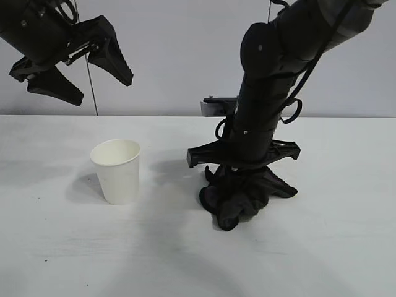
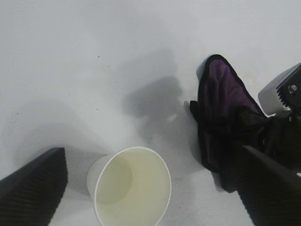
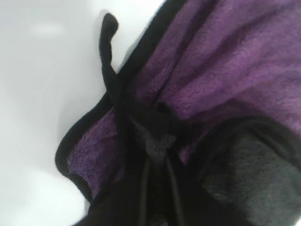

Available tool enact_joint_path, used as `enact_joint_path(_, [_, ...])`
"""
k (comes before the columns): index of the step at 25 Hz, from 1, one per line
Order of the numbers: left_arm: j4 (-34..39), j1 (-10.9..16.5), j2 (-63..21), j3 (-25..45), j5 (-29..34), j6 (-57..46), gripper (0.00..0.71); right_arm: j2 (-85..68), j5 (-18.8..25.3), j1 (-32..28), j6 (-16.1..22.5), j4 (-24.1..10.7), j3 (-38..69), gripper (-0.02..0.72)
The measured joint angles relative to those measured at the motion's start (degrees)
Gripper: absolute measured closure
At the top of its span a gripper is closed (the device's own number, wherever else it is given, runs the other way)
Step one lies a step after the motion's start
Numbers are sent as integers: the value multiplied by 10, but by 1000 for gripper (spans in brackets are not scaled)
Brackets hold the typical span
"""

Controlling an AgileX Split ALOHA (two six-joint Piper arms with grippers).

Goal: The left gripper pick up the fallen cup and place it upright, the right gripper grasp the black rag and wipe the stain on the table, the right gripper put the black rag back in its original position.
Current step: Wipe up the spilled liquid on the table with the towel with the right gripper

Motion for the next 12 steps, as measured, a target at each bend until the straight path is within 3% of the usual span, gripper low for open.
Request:
enact_joint_path(7, [0,0,0,0,0,0,17,0,-37,-10,50,-2,3,672])
enact_joint_path(12, [0,0,0,0,0,0,17,-2,-35,-73,57,-17,9,672])
